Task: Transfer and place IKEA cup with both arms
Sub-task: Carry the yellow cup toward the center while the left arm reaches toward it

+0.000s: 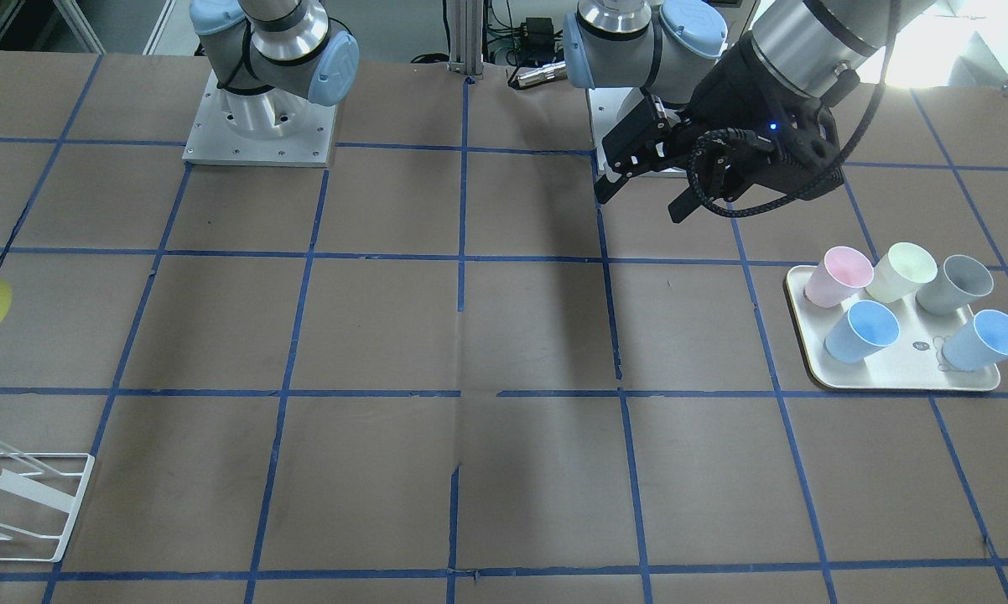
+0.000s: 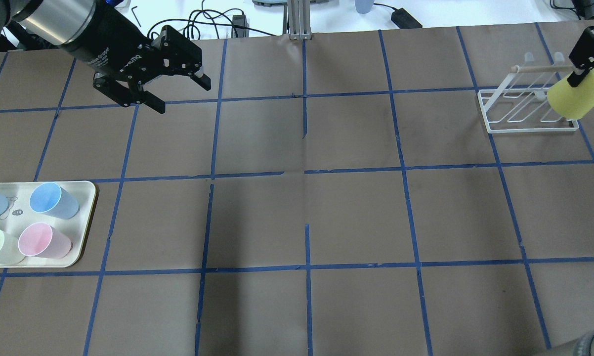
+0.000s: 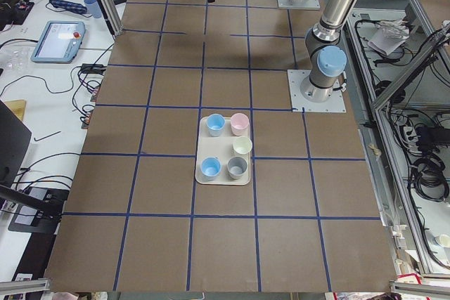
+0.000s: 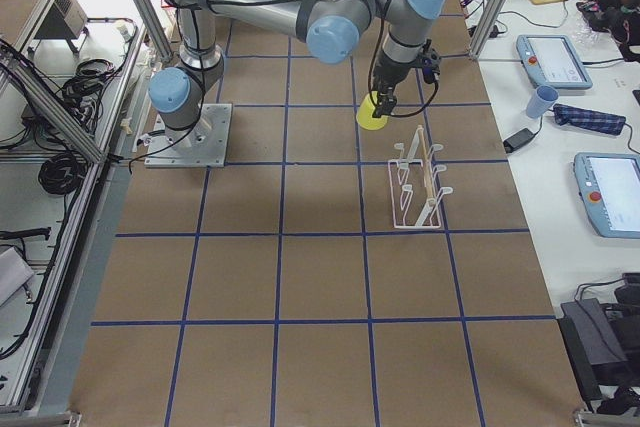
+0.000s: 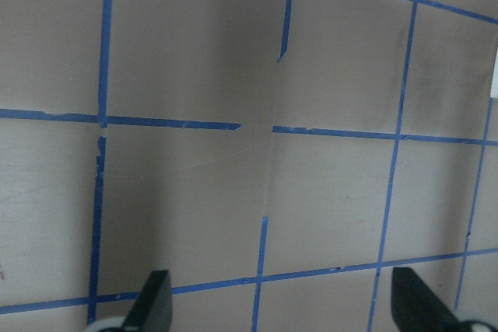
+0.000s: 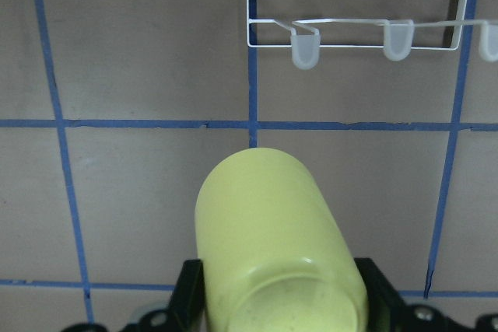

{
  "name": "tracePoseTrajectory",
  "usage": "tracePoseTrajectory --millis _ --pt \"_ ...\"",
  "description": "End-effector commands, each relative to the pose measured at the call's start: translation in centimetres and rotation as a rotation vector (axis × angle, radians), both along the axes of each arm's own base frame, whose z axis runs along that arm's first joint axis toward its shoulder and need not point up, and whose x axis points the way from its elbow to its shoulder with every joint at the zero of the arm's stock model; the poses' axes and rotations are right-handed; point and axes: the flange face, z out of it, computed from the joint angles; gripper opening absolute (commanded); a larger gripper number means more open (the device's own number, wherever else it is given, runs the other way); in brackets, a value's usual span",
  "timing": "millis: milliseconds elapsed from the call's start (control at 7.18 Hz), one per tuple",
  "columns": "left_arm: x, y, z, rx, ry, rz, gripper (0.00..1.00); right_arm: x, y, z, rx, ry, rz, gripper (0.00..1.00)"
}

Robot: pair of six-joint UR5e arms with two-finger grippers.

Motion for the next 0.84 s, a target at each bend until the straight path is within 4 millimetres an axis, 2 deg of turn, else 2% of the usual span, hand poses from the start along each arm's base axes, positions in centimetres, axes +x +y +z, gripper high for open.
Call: tracePoseTrajectory --millis 0,139,278,557,696 --pt "-1.2 0.4 2.1 -0.023 0.216 0.031 1.00 2.2 2.1 1.5 0.028 -0.153 -0.014 0.42" --pt "-1.0 1.1 3.5 -0.046 0.330 0.052 1.00 3.4 2.3 1.6 0.011 -0.268 -0.027 0.42" --pt "-1.6 1.8 4.2 -0.051 0.451 0.052 1.00 5.1 2.7 1.5 0.029 -0.420 -0.049 0.42" --pt "-2.9 2.7 0.8 -0.056 0.737 0.044 1.00 8.4 3.8 2.1 0.067 -0.718 -0.155 0.42" --pt "-3.4 3.2 -2.5 -0.111 0.832 0.023 1.00 9.6 4.3 2.1 0.101 -0.833 -0.196 0.41"
